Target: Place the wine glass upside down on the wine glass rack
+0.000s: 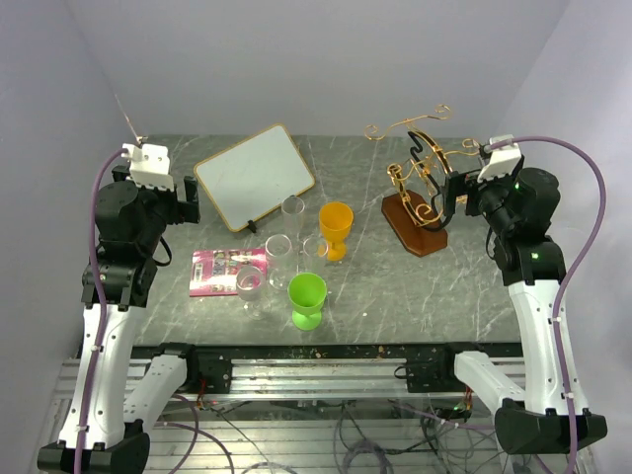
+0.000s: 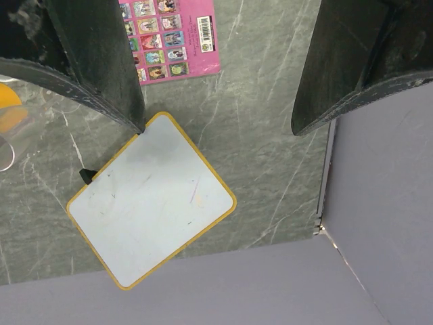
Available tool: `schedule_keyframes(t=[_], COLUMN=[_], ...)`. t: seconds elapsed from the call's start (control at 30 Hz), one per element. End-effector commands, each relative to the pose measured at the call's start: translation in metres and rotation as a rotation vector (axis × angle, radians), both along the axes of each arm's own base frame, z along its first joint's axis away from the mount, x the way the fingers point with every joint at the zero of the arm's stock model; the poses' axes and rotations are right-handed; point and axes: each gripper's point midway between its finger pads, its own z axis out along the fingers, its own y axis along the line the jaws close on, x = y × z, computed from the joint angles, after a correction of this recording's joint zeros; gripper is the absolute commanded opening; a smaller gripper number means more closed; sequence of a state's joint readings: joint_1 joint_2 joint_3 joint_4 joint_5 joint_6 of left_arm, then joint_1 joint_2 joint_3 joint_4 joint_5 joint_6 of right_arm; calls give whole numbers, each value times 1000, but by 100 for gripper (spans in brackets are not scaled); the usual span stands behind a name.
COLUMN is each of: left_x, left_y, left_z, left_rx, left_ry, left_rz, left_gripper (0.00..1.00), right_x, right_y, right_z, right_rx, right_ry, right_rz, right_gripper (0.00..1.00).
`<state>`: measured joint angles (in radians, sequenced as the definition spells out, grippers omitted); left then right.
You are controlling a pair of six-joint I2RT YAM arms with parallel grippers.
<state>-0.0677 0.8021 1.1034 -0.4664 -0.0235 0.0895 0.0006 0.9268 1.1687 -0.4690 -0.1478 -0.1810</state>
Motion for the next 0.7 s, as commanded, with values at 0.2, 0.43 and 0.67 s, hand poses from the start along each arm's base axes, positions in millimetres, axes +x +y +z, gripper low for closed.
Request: schedule_keyframes(t=[0.2, 0.43, 0.67], left_x=[1, 3, 3], left_y=[0, -9, -24], left_z=[19, 15, 12], left_rx=[-15, 36, 18], left_ry=[-64, -46, -38], left_rz=[-2, -75, -160], left_gripper=[99, 99, 99], right_x=[1, -2, 25], right_y=[7, 24, 9], right_z=[9, 14, 6], right_rx=[-10, -53, -63], right_ry=[-13, -3, 46], right_rz=[54, 184, 99], right_gripper=[100, 100, 100])
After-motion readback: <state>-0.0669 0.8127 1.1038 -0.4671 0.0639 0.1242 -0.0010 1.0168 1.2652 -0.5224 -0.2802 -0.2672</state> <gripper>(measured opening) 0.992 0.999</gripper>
